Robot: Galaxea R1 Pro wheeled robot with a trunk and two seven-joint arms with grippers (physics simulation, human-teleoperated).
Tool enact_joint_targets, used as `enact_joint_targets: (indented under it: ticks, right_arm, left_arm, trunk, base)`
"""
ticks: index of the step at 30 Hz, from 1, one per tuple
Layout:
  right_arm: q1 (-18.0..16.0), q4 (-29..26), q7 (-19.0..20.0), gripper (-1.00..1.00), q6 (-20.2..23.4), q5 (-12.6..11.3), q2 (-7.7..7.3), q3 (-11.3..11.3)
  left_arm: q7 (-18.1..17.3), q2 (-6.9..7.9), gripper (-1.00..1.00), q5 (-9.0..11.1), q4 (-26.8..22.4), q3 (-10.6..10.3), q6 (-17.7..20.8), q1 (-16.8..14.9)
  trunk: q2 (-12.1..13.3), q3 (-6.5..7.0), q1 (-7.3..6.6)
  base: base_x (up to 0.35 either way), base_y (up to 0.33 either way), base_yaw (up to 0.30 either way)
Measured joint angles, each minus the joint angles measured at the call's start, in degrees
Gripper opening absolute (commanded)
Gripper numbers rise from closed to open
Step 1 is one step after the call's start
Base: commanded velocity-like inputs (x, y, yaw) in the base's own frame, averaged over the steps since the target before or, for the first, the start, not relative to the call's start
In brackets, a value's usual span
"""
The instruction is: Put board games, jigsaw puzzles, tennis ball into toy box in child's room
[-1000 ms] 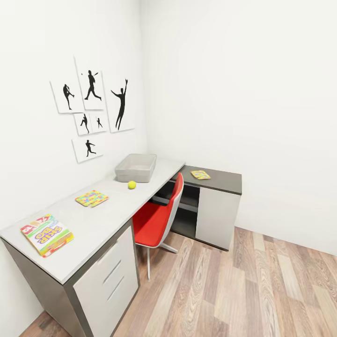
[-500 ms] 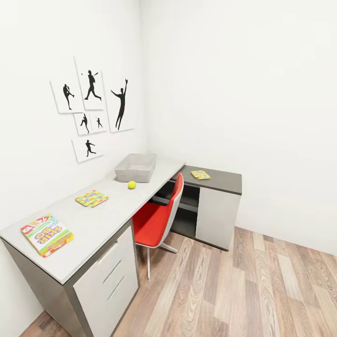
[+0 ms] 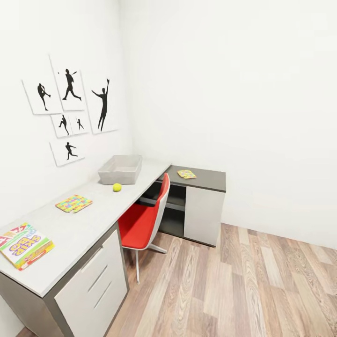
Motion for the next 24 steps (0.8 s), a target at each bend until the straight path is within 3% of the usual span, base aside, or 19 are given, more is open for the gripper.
enact_joint_targets:
  ticks: [11,24]
  right_arm:
    - [0.0,0.0,0.0,1.0,-0.4,0.2,-0.19,0.0]
    - [0.0,0.0,0.0,1.0,-1.2,0.1,-0.49,-0.1]
  left_arm:
    - [0.0,0.02,1.0,0.0,0.0,0.1,0.0,-0.1]
    - [0.0,0.21,1.0,-0.1,0.0,0.2,0.0,-0.1]
  trunk:
    - [4.4,1.98,-2.42]
    - [9.6,4.31,-5.27]
  base:
    - [0.0,0.0,-0.048]
    - [0.0,0.0,-0.242]
